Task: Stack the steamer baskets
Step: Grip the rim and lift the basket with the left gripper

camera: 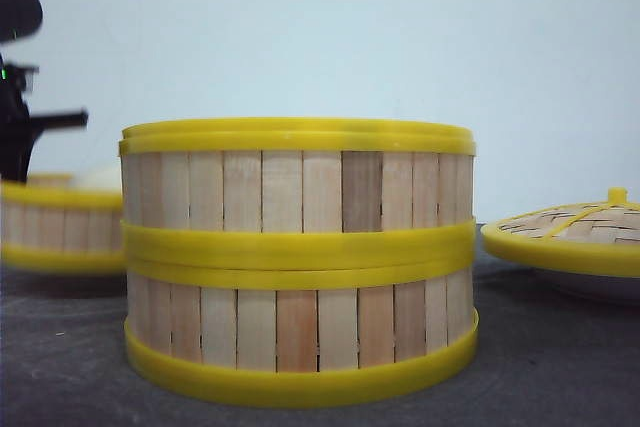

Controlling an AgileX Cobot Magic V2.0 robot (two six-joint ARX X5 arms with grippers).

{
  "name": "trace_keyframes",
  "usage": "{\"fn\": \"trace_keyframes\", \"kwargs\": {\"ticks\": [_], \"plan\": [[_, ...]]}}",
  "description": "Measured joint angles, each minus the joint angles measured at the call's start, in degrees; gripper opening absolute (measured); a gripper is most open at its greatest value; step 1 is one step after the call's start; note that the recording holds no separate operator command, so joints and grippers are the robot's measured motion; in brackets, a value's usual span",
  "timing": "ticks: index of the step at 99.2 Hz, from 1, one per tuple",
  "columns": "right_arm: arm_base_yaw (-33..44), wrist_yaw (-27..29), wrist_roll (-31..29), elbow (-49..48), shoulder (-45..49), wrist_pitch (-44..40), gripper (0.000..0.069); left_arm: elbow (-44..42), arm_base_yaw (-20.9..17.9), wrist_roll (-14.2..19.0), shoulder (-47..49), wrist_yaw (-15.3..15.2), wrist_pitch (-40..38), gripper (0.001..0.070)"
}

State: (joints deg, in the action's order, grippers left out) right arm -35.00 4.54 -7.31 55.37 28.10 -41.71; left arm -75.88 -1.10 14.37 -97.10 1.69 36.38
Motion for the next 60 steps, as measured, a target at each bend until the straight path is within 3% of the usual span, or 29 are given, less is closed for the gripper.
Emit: {"fn": "trace_keyframes", "kwargs": {"ticks": [21,39,50,60], "plan": [[0.00,0.00,0.00,0.00,0.02,-0.02,0.0338,-4.87,0.00,-0.20,8.94,8.37,2.99,0.0023],[0.00,0.00,0.00,0.02,0.02,-0.04,0.0338,-12.83,0.46,-3.23,13.11,15.43,14.14,0.0023],[0.00,0.00,0.00,0.02,0.02,-0.04,0.0338,-16.39,3.23,-6.12,14.29,17.00,20.44,0.0023],[0.00,0.00,0.00,0.02,0.02,-0.02,0.0338,-16.96,8.13,-8.28,14.91,18.16,23.39,0.0023]]}}
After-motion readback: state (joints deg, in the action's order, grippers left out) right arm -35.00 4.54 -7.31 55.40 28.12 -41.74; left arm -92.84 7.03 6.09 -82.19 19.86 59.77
